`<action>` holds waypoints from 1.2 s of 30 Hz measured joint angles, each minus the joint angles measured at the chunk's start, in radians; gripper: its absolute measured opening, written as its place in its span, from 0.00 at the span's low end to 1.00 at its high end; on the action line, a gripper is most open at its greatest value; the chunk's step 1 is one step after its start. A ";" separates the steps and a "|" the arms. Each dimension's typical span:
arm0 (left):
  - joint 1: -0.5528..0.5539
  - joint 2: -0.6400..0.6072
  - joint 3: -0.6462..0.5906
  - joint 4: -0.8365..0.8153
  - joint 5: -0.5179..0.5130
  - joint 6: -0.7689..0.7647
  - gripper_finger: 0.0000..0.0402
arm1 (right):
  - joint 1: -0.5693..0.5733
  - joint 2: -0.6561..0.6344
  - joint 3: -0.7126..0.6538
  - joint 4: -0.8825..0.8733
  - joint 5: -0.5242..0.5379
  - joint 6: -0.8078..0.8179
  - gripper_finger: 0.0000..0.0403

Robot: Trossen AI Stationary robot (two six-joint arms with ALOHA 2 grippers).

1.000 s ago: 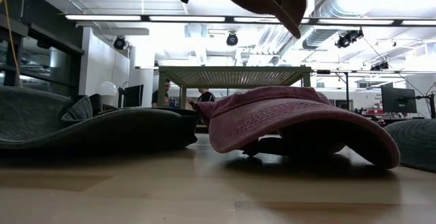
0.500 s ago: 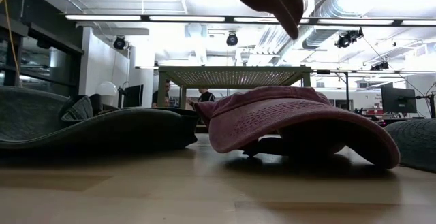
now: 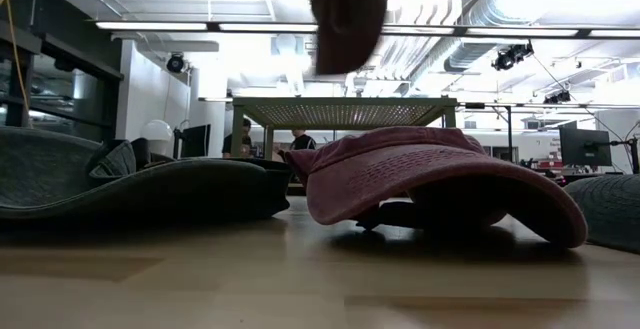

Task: Pick & Place hat
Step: Put the top dark red cap on the shelf

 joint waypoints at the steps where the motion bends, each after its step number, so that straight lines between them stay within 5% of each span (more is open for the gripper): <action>1: 0.000 0.000 0.000 0.030 -0.003 -0.003 0.08 | 0.000 -0.006 0.000 0.000 0.006 -0.006 0.46; 7: 0.000 0.000 0.000 0.168 -0.106 -0.001 0.08 | 0.000 -0.061 0.000 -0.001 -0.007 -0.026 0.64; 17: 0.014 0.000 0.000 0.316 -0.392 -0.003 0.08 | 0.086 -0.089 0.000 0.016 -0.012 -0.077 0.65; 29: 0.082 0.000 0.000 0.416 -0.445 -0.134 0.08 | 0.263 0.027 0.000 0.125 0.195 -0.205 0.64; 36: 0.082 0.000 0.000 0.456 -0.445 -0.133 0.08 | 0.294 0.137 0.000 0.168 0.288 -0.121 0.64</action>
